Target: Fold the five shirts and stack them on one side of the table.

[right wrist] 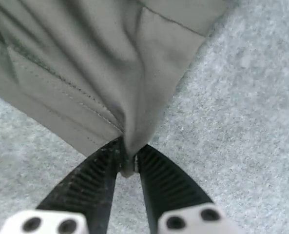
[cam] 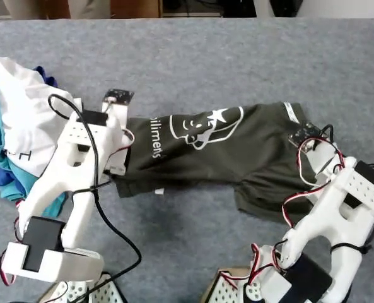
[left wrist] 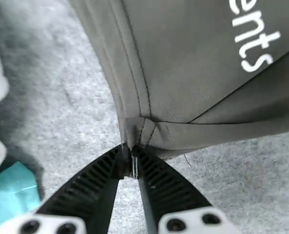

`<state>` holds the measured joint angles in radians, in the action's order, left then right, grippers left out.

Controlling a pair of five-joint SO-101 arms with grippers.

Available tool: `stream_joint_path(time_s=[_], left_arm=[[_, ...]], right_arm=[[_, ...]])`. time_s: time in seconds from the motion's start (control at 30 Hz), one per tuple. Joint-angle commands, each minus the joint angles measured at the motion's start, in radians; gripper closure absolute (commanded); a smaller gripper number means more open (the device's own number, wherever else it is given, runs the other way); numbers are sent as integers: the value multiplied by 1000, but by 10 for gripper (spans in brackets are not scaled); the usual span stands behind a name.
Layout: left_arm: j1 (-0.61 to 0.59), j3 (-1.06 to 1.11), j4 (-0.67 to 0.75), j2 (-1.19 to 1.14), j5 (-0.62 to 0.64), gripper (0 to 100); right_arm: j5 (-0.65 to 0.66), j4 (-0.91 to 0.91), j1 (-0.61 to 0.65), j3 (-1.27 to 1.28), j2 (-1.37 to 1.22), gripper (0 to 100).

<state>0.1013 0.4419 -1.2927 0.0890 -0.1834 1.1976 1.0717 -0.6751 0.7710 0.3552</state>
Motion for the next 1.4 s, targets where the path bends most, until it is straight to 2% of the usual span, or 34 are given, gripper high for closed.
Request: stream_joint_path(time_s=[0.0, 0.23, 0.37, 0.6, 0.9, 1.1, 1.17, 1.23, 1.37], left_arm=[[-12, -58, -18, 30, -55, 981], [9, 5, -11, 36, -75, 981], [9, 2, -11, 38, -75, 981], [15, 5, -18, 38, -124, 981], [43, 11, -18, 36, -123, 981], [55, 2, -83, 36, -120, 955], [48, -2, -109, 38, -117, 873], [48, -21, -163, 38, -92, 798], [46, -121, -265, 38, -38, 781]], right_arm=[[32, 5, -18, -27, 38, 997], [38, 6, -18, -28, 38, 997], [106, 32, -19, -25, 38, 997], [114, 41, -18, -19, 36, 997], [135, 34, -18, 39, 35, 997], [135, 32, -16, 36, 38, 989], [133, 32, -18, 33, 38, 913], [130, 35, -19, 33, 39, 795], [135, 43, -10, 33, 53, 615]])
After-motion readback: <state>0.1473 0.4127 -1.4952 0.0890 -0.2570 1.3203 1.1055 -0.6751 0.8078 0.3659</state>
